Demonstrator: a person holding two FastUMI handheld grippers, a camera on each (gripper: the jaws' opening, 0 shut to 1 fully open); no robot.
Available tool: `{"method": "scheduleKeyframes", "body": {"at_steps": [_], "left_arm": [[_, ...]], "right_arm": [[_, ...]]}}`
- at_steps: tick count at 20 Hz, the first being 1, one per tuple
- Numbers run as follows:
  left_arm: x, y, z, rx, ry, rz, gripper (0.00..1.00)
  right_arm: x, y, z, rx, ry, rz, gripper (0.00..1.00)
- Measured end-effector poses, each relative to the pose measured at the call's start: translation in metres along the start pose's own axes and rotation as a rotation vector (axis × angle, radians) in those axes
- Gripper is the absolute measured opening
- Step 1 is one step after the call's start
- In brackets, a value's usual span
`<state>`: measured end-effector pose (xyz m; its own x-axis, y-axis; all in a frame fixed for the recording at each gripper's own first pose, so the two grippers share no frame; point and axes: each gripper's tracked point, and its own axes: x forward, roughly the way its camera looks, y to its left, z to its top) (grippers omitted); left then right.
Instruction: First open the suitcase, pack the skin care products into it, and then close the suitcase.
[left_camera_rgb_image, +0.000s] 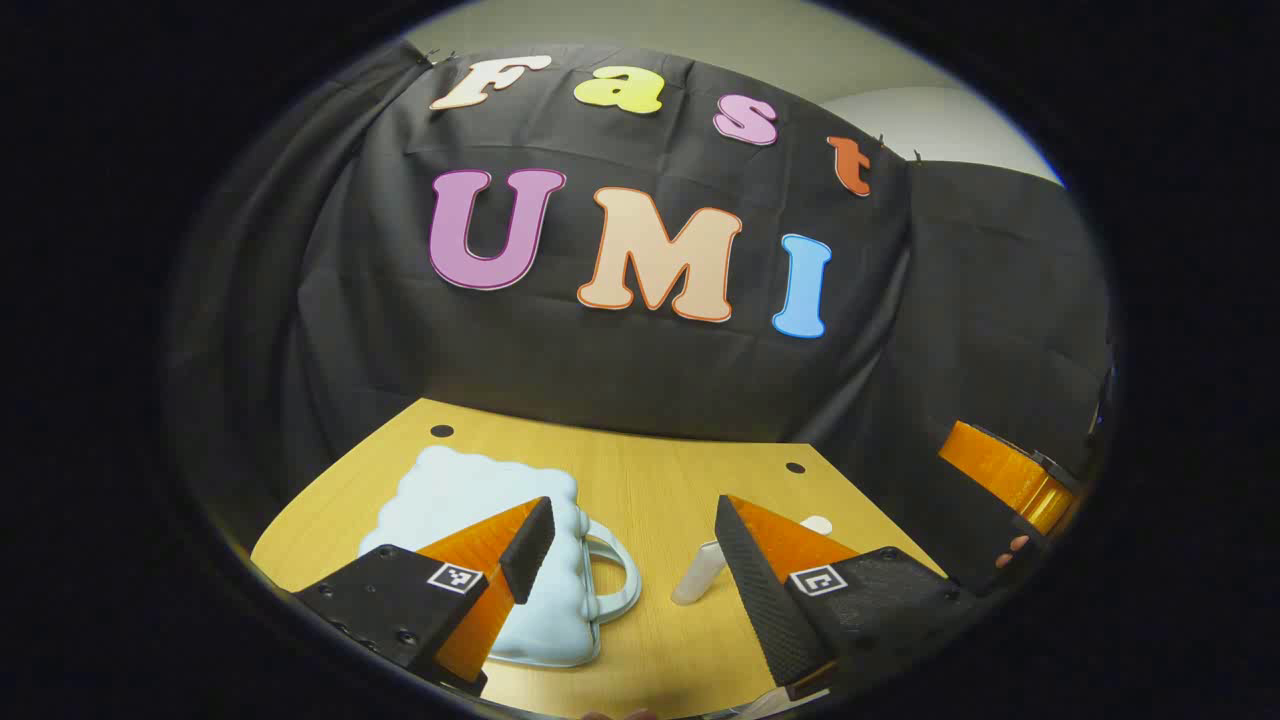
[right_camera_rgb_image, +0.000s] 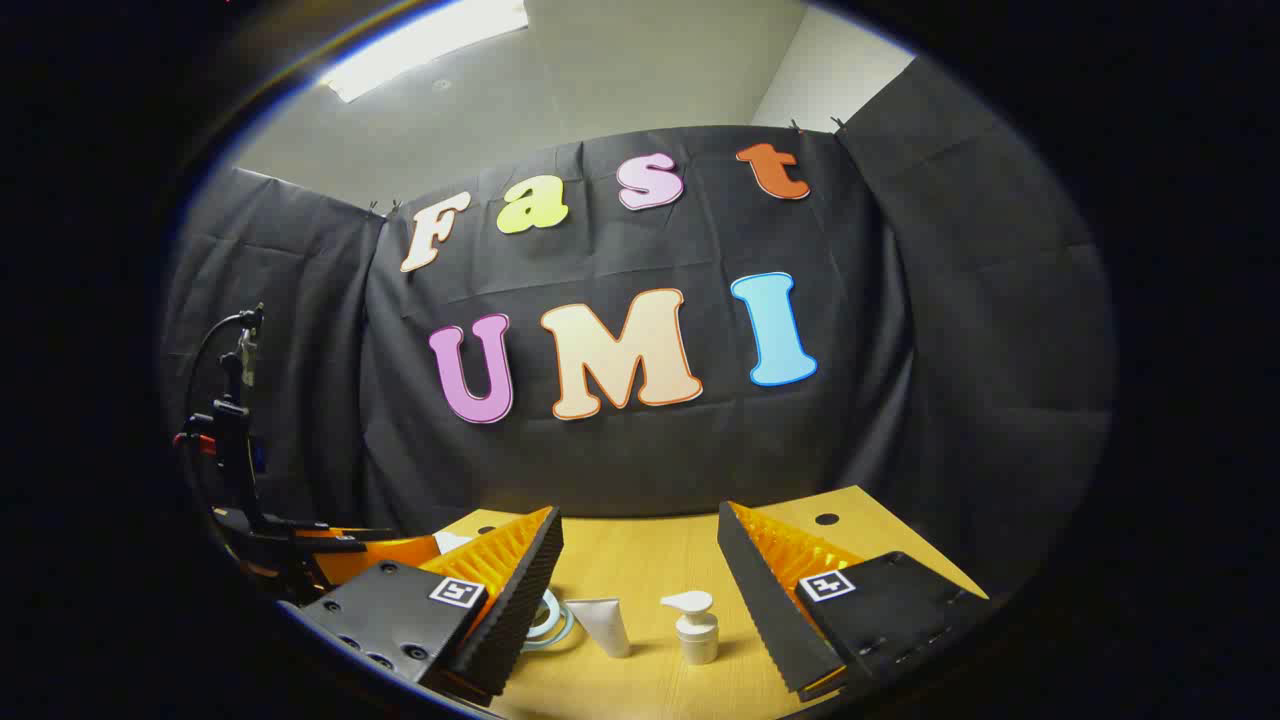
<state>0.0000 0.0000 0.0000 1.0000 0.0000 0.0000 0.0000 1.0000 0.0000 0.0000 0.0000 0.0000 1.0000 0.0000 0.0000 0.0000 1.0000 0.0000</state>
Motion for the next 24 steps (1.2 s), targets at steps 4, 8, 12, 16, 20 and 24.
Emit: {"method": "scheduleKeyframes", "body": {"at_steps": [4,8,12,16,20,24], "left_arm": [[0.008,0.001,-0.005,-0.015,0.019,-0.011,0.95],[0.016,0.000,-0.010,-0.041,0.041,-0.016,0.95],[0.029,-0.002,-0.012,-0.046,0.064,-0.024,0.95],[0.050,-0.005,-0.018,-0.036,0.116,-0.033,0.95],[0.080,-0.009,-0.034,-0.059,0.220,-0.058,0.95],[0.107,-0.009,-0.062,-0.135,0.359,-0.067,0.95]], "right_arm": [[-0.002,-0.008,0.004,-0.008,-0.009,-0.031,0.98],[-0.002,-0.016,0.006,-0.015,-0.013,-0.058,0.98],[-0.004,-0.024,0.004,-0.016,-0.006,-0.078,0.98],[-0.005,-0.028,-0.002,-0.010,0.006,-0.088,0.98],[-0.006,-0.030,-0.009,-0.002,0.019,-0.089,0.98],[-0.004,-0.033,-0.018,0.011,0.046,-0.090,0.99]]}}
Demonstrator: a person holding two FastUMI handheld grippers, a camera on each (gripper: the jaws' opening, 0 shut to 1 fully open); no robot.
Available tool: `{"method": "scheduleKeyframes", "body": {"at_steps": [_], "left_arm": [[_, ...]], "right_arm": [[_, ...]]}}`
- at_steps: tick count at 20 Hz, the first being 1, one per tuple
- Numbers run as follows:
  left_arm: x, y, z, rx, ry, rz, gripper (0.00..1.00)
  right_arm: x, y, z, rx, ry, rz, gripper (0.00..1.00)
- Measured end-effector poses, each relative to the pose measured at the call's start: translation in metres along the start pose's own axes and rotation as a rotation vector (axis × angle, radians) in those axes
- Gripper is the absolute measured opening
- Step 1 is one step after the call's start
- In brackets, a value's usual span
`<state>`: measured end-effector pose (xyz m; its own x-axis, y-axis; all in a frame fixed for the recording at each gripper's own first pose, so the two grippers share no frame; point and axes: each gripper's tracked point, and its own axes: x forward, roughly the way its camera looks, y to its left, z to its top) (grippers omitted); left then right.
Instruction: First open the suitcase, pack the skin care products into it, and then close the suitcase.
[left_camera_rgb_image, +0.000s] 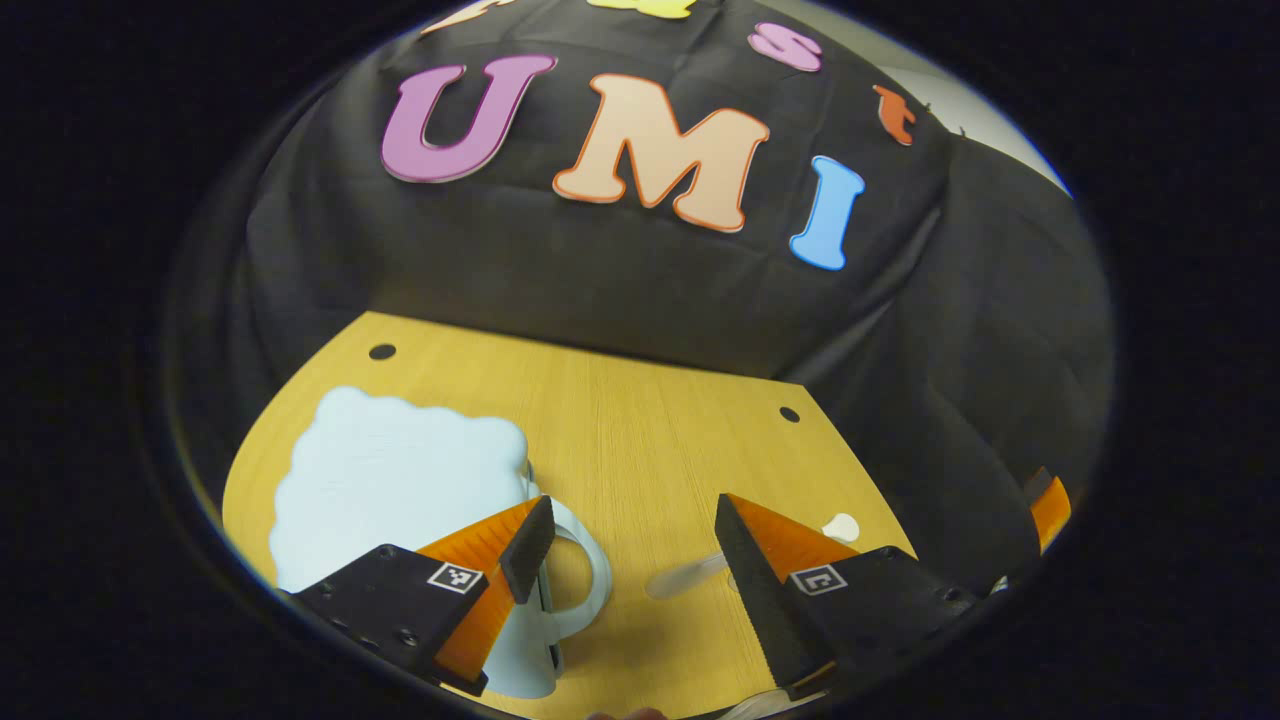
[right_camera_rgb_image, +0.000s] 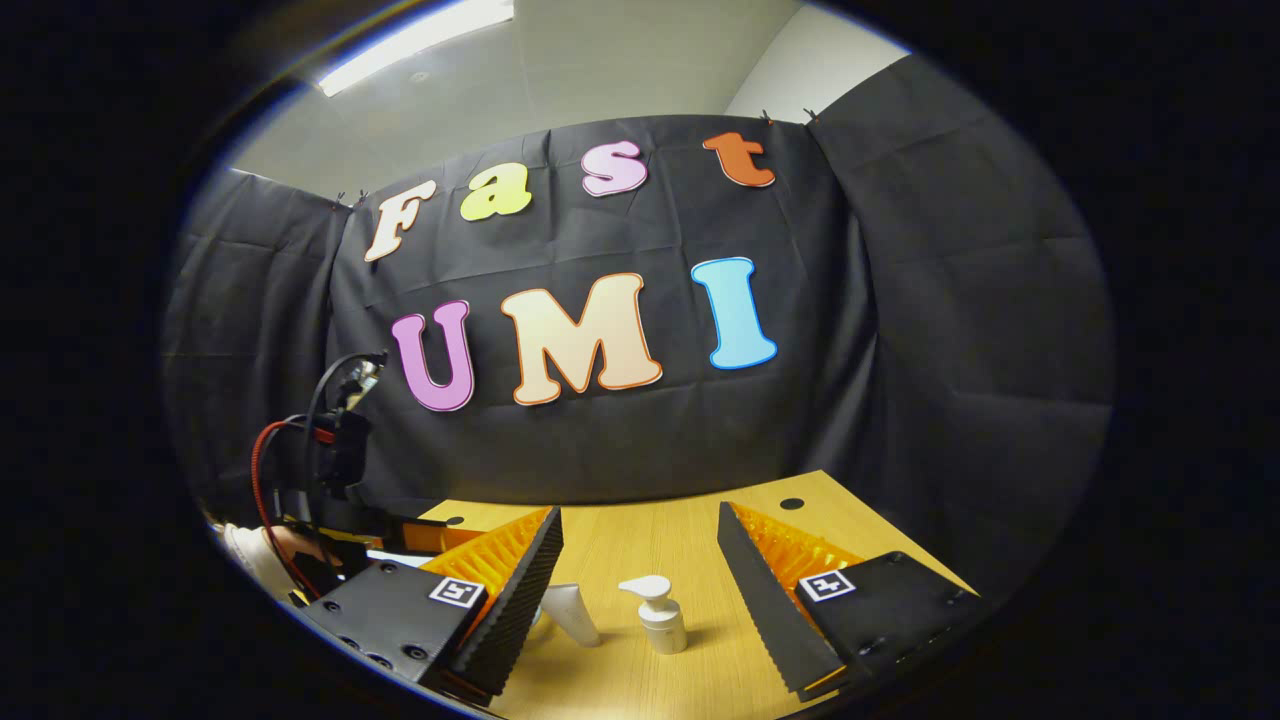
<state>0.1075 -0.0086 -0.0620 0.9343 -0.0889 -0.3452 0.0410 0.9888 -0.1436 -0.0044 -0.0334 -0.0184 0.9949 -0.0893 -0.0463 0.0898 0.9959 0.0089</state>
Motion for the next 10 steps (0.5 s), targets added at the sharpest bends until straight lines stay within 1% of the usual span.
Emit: {"method": "scheduleKeyframes", "body": {"at_steps": [1,2,4,7,8,9,10], "left_arm": [[0.007,0.002,-0.006,-0.025,0.044,0.003,0.92],[0.013,0.003,-0.011,-0.050,0.091,0.011,0.95],[0.029,0.008,-0.015,-0.074,0.156,0.023,0.96],[0.047,0.020,-0.031,-0.081,0.286,0.095,0.95],[0.054,0.019,-0.036,-0.093,0.319,0.099,0.96],[0.059,0.018,-0.040,-0.112,0.350,0.104,0.96],[0.063,0.019,-0.046,-0.126,0.390,0.115,0.96]], "right_arm": [[0.000,-0.001,-0.002,0.000,0.006,-0.003,0.98],[-0.001,-0.003,-0.003,-0.001,0.011,-0.005,0.98],[-0.002,-0.004,-0.008,0.000,0.023,-0.005,0.98],[-0.004,-0.008,-0.015,0.005,0.042,-0.007,0.98],[-0.007,-0.010,-0.016,0.007,0.042,-0.008,0.98],[-0.008,-0.011,-0.016,0.011,0.040,-0.010,0.96],[-0.008,-0.013,-0.020,0.017,0.046,-0.010,0.98]]}}
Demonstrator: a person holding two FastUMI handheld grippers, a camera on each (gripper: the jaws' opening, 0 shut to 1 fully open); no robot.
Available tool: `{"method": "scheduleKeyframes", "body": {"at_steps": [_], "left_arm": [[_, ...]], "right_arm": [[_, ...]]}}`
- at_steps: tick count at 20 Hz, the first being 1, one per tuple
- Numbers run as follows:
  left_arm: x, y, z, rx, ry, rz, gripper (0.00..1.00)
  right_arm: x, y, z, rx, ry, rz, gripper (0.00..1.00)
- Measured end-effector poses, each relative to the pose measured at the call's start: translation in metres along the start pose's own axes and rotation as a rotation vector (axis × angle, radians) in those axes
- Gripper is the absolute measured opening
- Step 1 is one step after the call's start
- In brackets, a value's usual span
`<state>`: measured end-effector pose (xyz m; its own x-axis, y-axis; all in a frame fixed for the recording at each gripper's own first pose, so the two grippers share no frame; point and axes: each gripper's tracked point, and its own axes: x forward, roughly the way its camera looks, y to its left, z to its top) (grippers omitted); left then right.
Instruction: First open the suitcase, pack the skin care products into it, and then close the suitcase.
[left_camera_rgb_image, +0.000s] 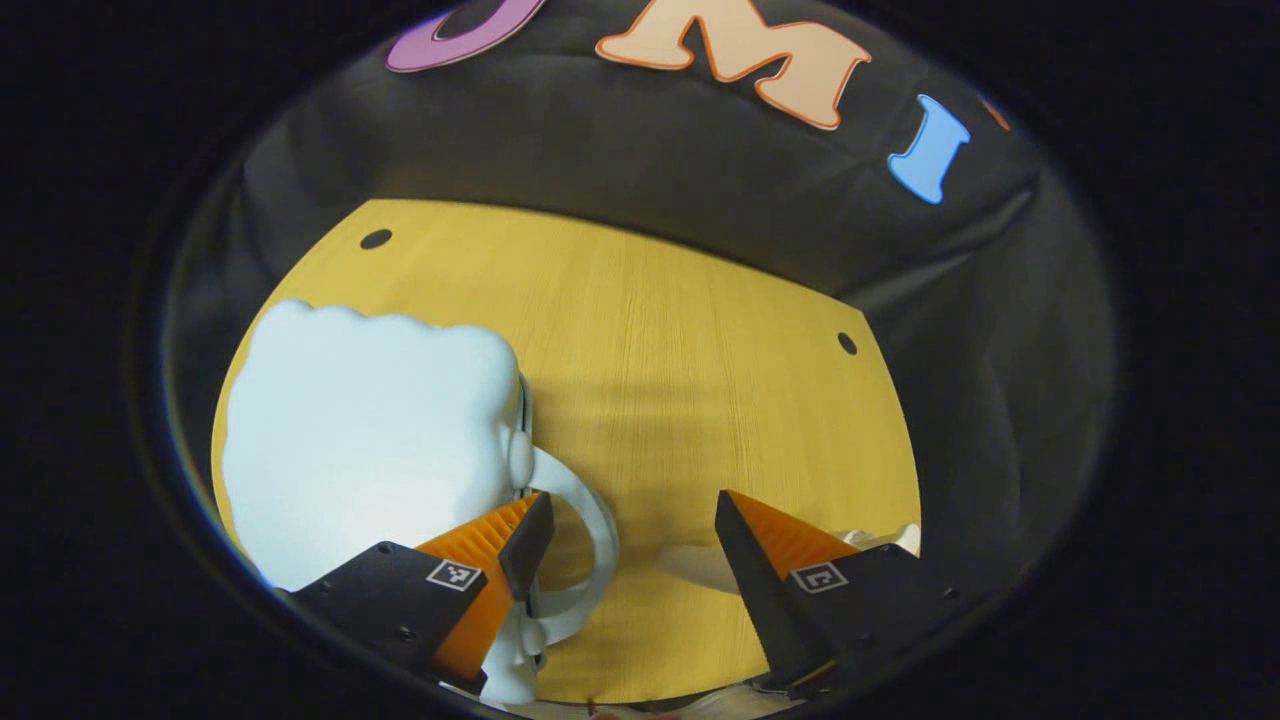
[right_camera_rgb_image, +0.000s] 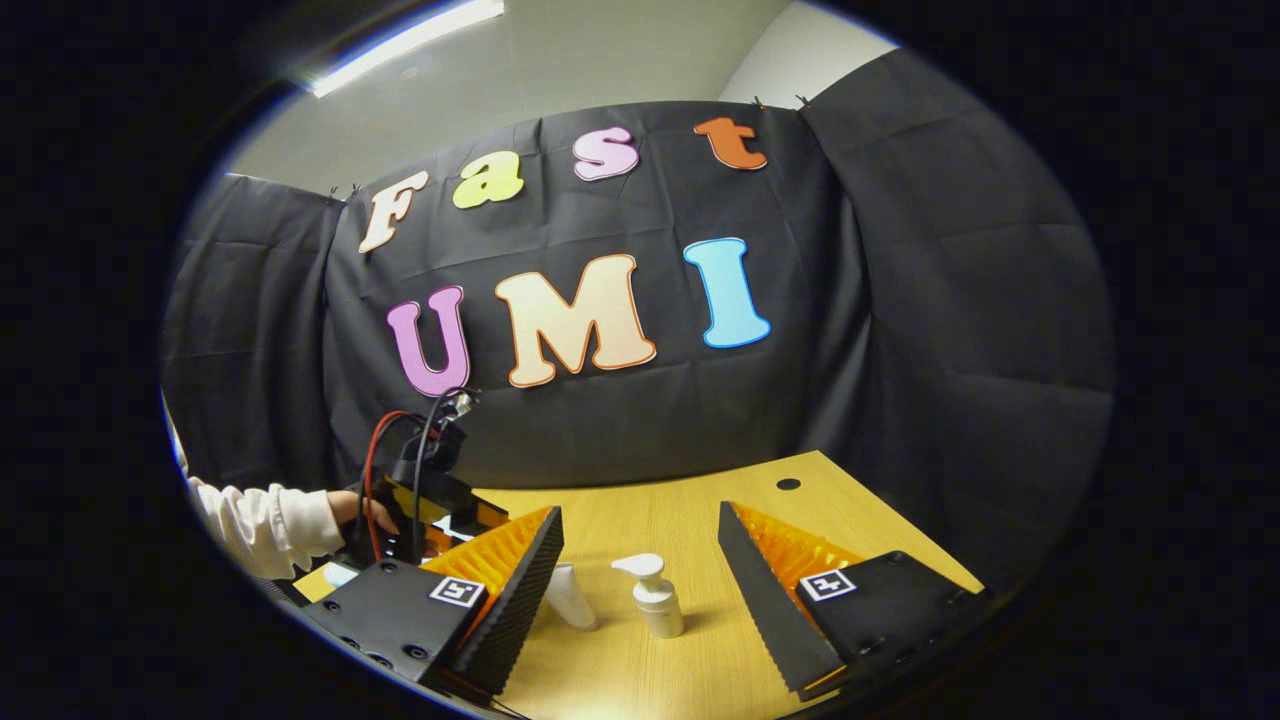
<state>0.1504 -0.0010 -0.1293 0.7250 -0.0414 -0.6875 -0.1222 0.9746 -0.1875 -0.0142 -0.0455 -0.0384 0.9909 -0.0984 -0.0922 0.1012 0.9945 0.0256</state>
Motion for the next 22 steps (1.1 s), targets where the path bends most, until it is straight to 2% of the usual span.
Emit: {"method": "scheduleKeyframes", "body": {"at_steps": [3,7,9,12,19,20,21,22], "left_arm": [[0.018,0.004,-0.015,-0.023,0.104,0.051,0.95],[0.033,0.006,-0.025,-0.042,0.186,0.108,0.92],[0.040,0.009,-0.029,-0.053,0.212,0.133,0.91],[0.047,0.011,-0.031,-0.044,0.233,0.166,0.84],[0.063,0.017,-0.049,-0.023,0.319,0.223,0.80],[0.063,0.022,-0.048,-0.013,0.318,0.236,0.66],[0.061,0.026,-0.048,-0.010,0.320,0.241,0.60],[0.060,0.029,-0.048,-0.015,0.323,0.244,0.39]], "right_arm": [[-0.001,-0.005,-0.006,0.018,0.014,-0.008,0.98],[-0.005,-0.015,-0.011,0.029,0.024,-0.025,0.98],[-0.007,-0.019,-0.013,0.034,0.027,-0.033,0.96],[-0.008,-0.024,-0.014,0.038,0.028,-0.048,0.98],[-0.010,-0.035,-0.014,0.051,0.022,-0.074,0.98],[-0.011,-0.038,-0.014,0.052,0.020,-0.080,0.98],[-0.011,-0.040,-0.014,0.055,0.019,-0.085,0.98],[-0.011,-0.041,-0.015,0.061,0.020,-0.087,0.98]]}}
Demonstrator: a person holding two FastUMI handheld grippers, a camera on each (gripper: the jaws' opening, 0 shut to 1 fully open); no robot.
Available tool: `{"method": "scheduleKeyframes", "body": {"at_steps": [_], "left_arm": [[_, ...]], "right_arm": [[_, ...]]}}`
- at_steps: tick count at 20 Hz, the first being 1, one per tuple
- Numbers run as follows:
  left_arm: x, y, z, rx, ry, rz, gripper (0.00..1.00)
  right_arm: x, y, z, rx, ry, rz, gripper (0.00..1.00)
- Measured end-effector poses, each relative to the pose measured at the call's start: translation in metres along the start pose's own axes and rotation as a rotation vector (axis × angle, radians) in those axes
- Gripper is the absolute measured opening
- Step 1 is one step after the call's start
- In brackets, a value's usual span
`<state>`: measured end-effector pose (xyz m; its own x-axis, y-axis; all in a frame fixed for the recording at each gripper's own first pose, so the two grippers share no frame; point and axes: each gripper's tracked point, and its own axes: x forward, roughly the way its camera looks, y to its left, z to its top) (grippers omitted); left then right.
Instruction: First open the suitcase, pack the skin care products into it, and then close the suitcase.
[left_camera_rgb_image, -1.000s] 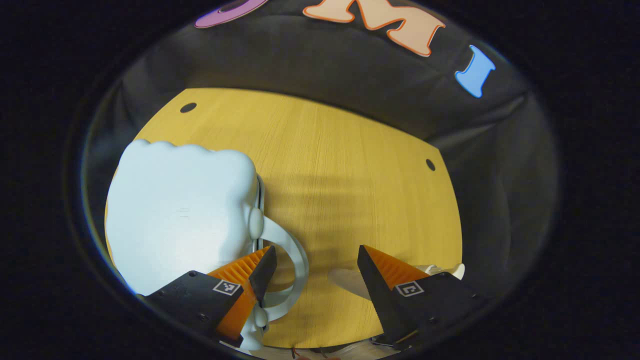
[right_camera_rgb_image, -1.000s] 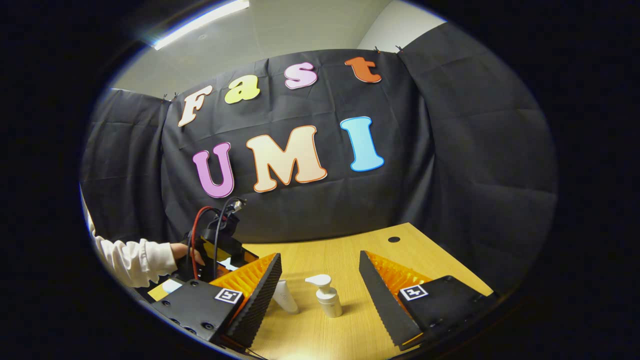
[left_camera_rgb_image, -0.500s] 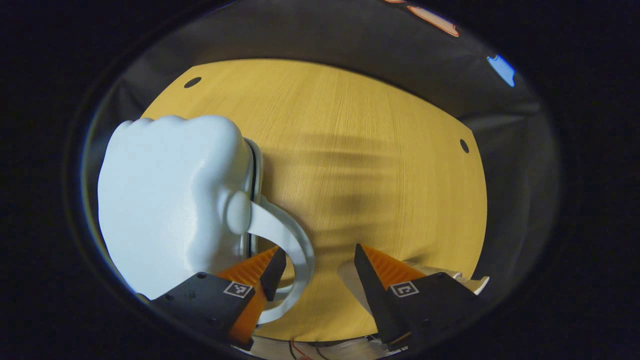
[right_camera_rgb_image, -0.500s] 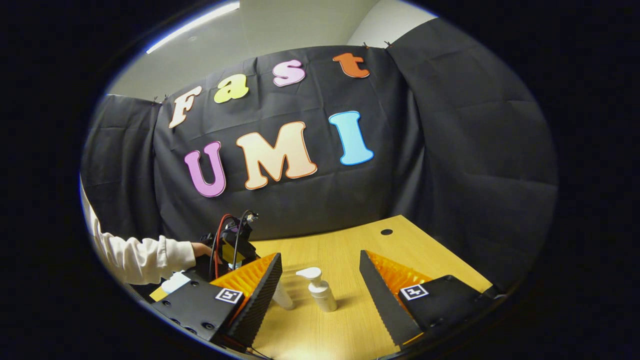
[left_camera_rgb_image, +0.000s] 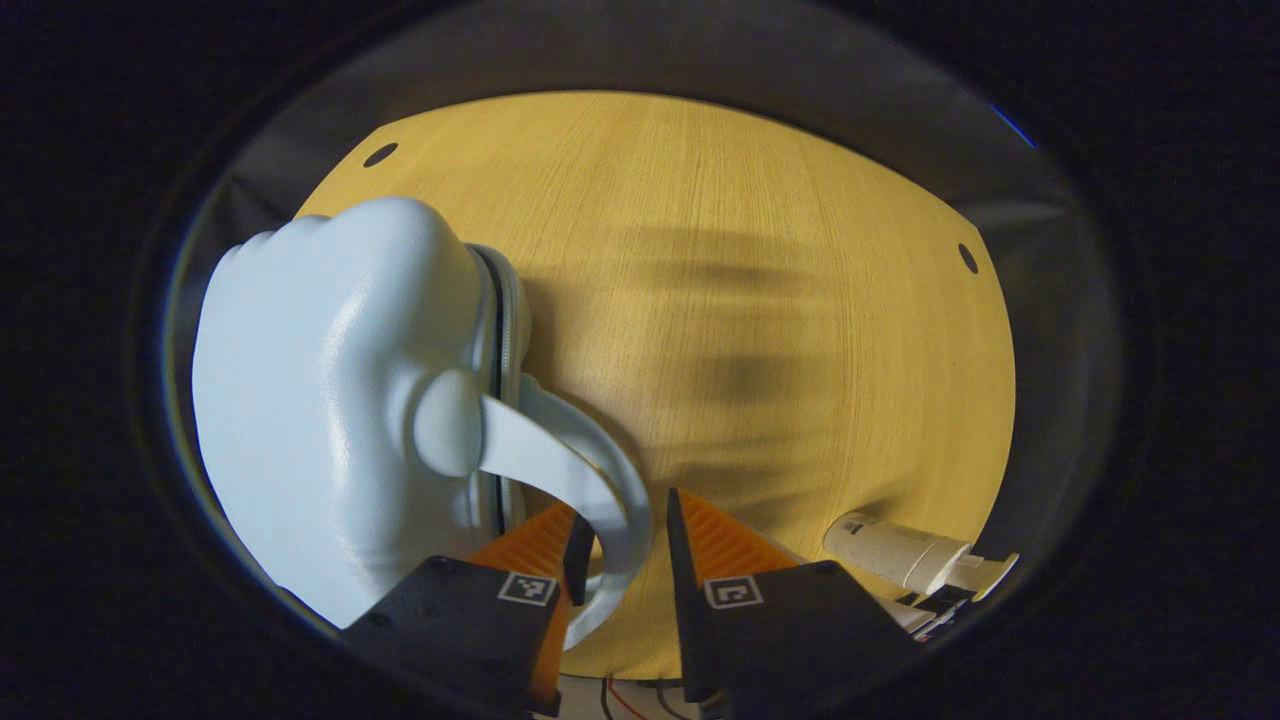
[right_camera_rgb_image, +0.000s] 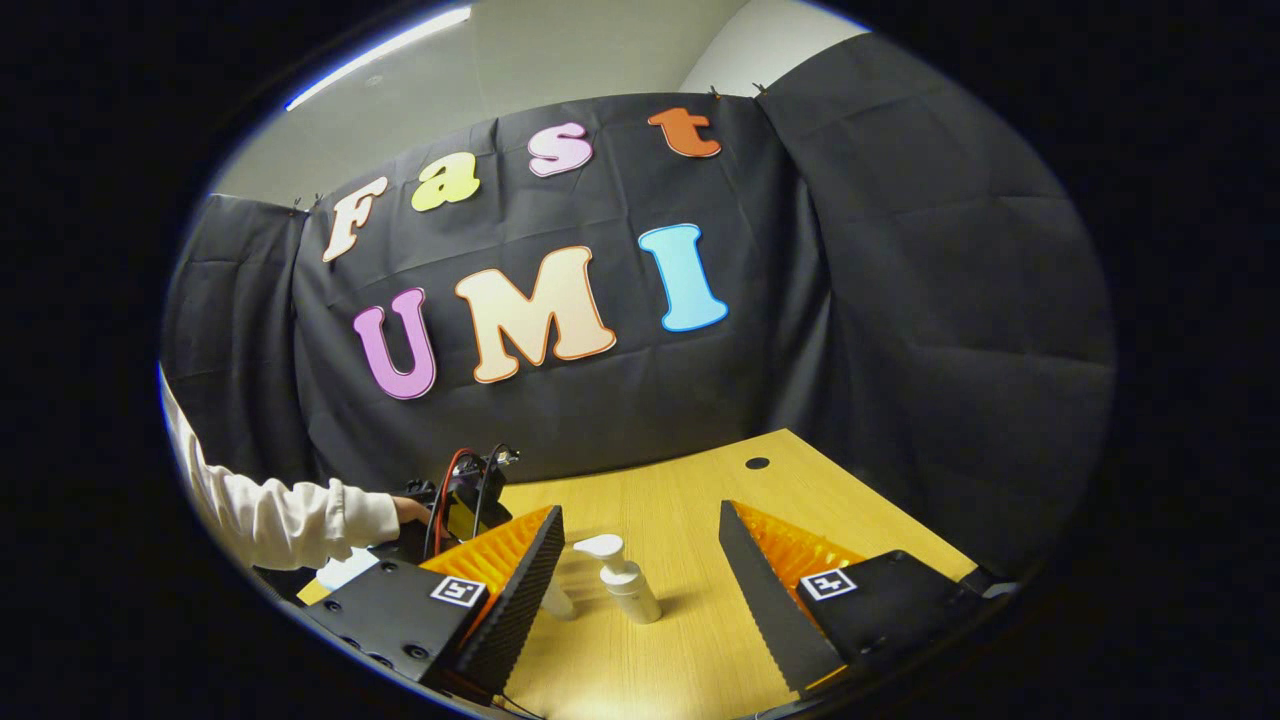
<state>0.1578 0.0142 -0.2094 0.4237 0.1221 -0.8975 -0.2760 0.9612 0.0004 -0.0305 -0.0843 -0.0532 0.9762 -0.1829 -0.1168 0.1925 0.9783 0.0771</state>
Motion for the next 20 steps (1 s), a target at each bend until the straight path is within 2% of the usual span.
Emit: {"method": "scheduleKeyframes", "body": {"at_steps": [1,3,8,12,16,20], "left_arm": [[0.001,0.004,0.000,-0.009,0.004,-0.001,0.34],[0.001,0.005,-0.001,-0.025,0.019,-0.038,0.16],[-0.007,-0.003,0.001,-0.073,0.027,-0.140,0.05],[-0.029,-0.008,0.006,-0.075,0.019,-0.208,0.03],[-0.094,0.000,0.020,-0.082,-0.035,-0.322,0.03],[-0.170,0.033,0.028,-0.099,-0.110,-0.407,0.02]], "right_arm": [[0.000,-0.001,-0.001,0.007,0.004,0.001,0.98],[0.001,0.000,-0.003,0.010,0.011,0.003,0.98],[0.001,0.004,-0.004,-0.019,0.012,0.012,0.98],[0.002,0.012,-0.006,-0.028,0.018,0.028,0.98],[0.008,0.026,-0.006,-0.045,0.021,0.060,0.98],[0.016,0.047,-0.005,-0.065,0.018,0.100,0.98]]}}
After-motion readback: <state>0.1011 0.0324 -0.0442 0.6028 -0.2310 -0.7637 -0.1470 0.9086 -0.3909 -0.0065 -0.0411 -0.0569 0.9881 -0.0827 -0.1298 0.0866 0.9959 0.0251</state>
